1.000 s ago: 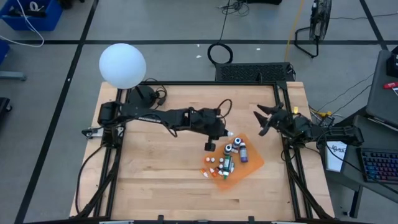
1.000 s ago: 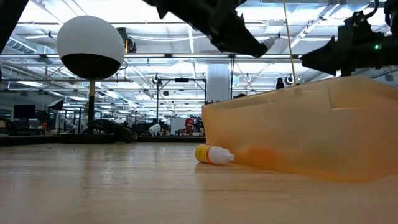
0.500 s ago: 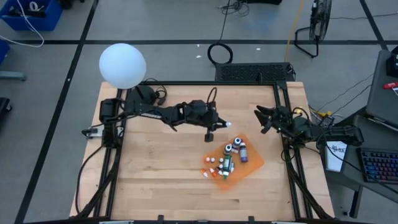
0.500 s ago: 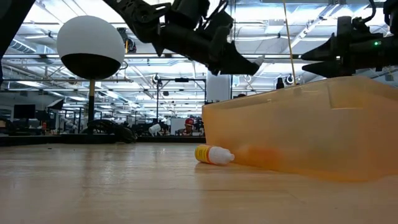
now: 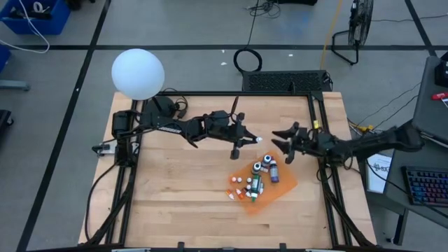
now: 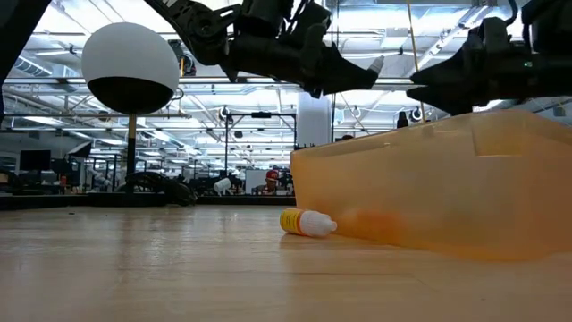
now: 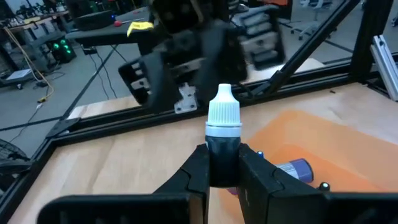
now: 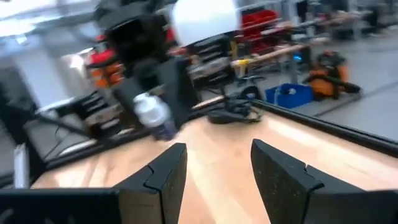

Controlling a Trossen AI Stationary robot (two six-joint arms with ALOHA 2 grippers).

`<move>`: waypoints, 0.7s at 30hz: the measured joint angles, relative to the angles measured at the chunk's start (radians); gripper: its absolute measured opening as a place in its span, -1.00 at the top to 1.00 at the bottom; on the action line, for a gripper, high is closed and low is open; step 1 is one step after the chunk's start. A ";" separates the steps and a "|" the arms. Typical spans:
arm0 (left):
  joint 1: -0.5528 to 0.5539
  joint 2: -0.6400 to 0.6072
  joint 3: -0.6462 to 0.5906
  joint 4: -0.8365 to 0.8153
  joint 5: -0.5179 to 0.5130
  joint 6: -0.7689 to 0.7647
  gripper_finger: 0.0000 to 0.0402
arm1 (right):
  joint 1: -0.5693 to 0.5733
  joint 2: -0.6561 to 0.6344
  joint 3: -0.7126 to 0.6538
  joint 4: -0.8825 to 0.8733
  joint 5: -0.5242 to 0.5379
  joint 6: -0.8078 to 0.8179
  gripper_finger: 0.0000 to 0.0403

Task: Pick & Place food coloring
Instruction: Put the small blue food coloring bottle into the orange bin

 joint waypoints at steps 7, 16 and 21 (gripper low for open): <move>0.002 0.000 0.000 -0.016 -0.027 -0.009 0.74 | 0.059 0.336 0.066 0.233 -0.073 -0.240 0.17; 0.008 -0.008 -0.003 -0.078 -0.037 -0.029 0.74 | 0.070 0.542 0.237 0.237 0.006 -0.388 0.17; 0.008 -0.006 0.000 -0.087 -0.063 -0.033 0.74 | 0.072 0.545 0.232 0.248 0.092 -0.428 0.17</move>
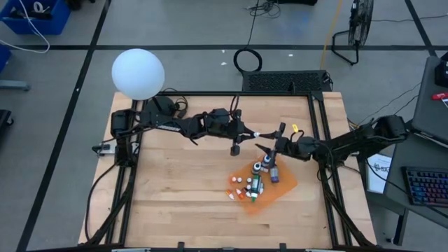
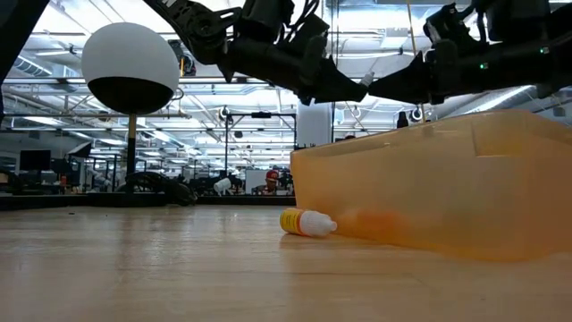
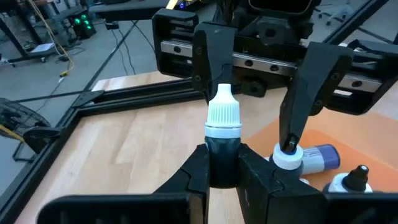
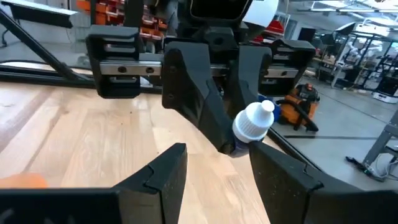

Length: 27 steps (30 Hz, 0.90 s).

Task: Pick & Place food coloring
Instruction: Put the small blue food coloring bottle into the orange bin

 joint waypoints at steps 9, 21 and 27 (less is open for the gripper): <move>-0.009 0.010 0.001 -0.028 0.033 0.004 0.74 | 0.000 -0.014 0.003 0.022 0.016 -0.008 0.17; -0.018 0.008 0.000 -0.038 0.011 0.016 0.74 | -0.001 -0.031 0.002 -0.007 0.018 0.042 0.17; -0.018 0.007 0.000 -0.011 0.021 0.016 0.74 | -0.001 -0.028 0.000 -0.057 0.017 0.071 0.17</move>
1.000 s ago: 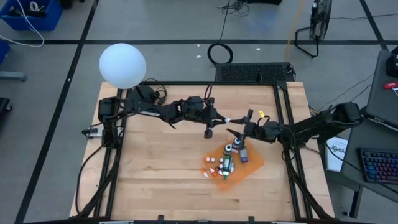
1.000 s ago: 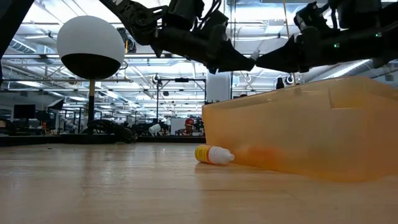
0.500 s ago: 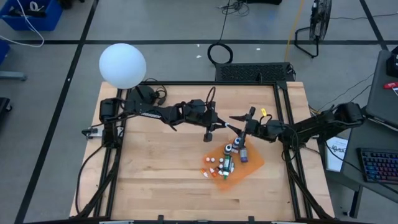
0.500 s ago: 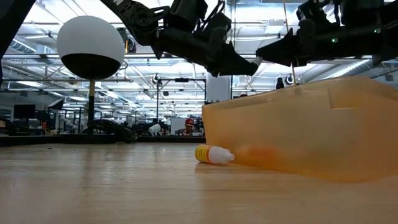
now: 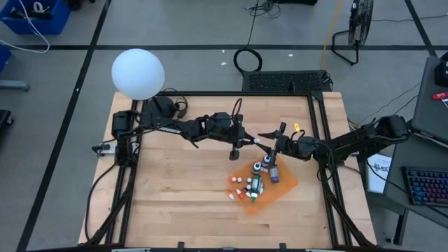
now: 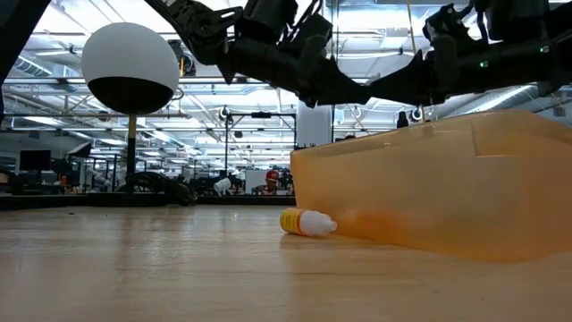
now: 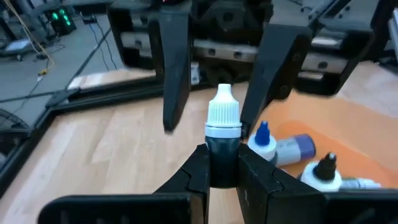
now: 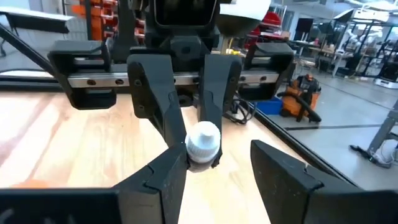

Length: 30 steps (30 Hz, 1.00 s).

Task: Pick & Place food coloring
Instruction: Put the small blue food coloring bottle into the orange bin

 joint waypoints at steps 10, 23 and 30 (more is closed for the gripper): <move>0.000 -0.001 0.000 0.003 0.021 -0.007 0.74 | 0.000 0.000 0.000 0.001 -0.026 0.011 0.17; 0.000 -0.001 0.000 -0.001 0.023 -0.010 0.74 | 0.000 0.000 0.000 0.010 -0.027 0.011 0.17; 0.000 -0.002 0.000 -0.010 0.027 -0.010 0.75 | 0.000 -0.001 0.000 0.022 -0.080 0.013 0.19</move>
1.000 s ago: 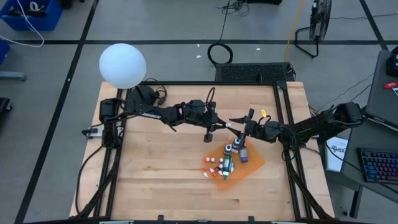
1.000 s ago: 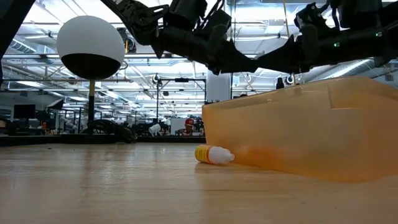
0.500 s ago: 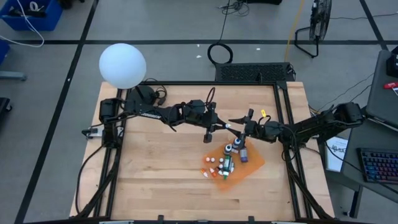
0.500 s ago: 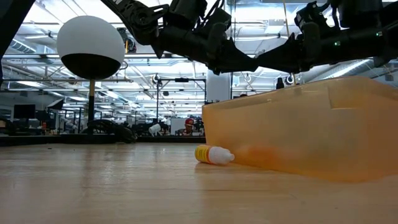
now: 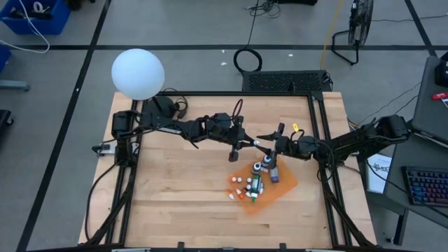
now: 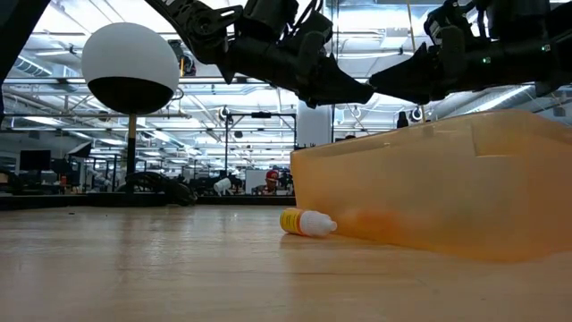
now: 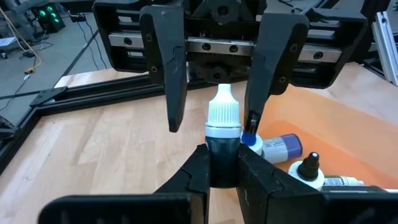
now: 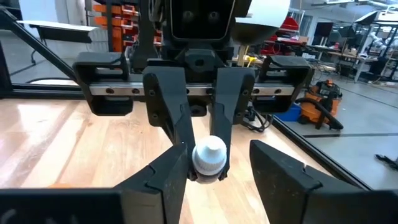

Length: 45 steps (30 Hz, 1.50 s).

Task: Pick & Place food coloring
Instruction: Put the small blue food coloring bottle into the orange bin

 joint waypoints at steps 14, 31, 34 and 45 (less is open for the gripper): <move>0.000 0.000 0.000 -0.004 0.004 0.000 0.75 | -0.001 0.000 -0.001 -0.004 -0.063 -0.002 0.79; 0.002 -0.020 -0.001 -0.038 0.109 -0.152 -0.06 | 0.114 -0.003 0.191 -0.363 0.014 -0.057 0.79; 0.002 -0.065 -0.001 -0.096 0.248 -0.072 -0.12 | 0.160 -0.015 0.287 -0.579 0.042 -0.047 0.79; -0.081 -0.281 0.002 -0.398 0.221 0.082 -0.15 | 0.329 -0.020 0.515 -1.242 0.081 0.398 0.79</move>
